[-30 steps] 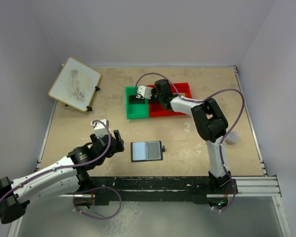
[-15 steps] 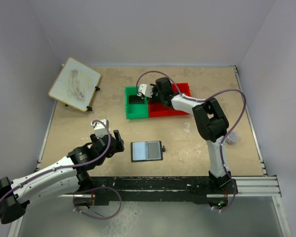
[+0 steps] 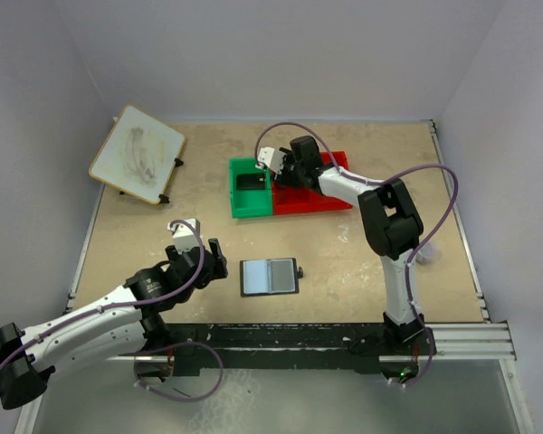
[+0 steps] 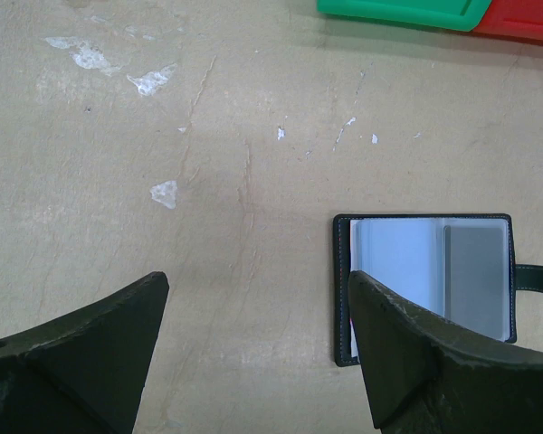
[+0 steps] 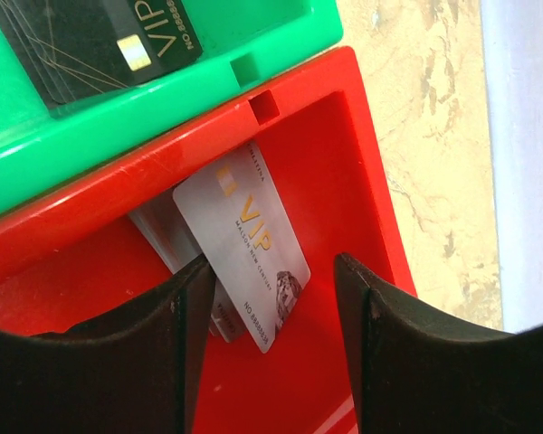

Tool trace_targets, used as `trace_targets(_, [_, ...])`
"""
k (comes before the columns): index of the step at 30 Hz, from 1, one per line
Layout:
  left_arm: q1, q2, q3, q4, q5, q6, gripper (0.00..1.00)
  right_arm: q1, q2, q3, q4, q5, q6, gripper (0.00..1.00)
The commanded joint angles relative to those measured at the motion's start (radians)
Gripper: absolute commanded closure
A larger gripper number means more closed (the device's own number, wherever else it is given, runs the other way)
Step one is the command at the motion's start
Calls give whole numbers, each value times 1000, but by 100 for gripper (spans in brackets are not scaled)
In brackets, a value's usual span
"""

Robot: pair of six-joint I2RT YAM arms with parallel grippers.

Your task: Take the credit cards out of the card holder

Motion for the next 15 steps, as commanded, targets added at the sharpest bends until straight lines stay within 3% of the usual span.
trace_targets(1, [-1,2,48,10,-2,-4,22,-6,-78,28,9,-52,34,41])
trace_targets(15, [-1,25,66,11,1,0,22,-25,-89,29,3,-93,73,40])
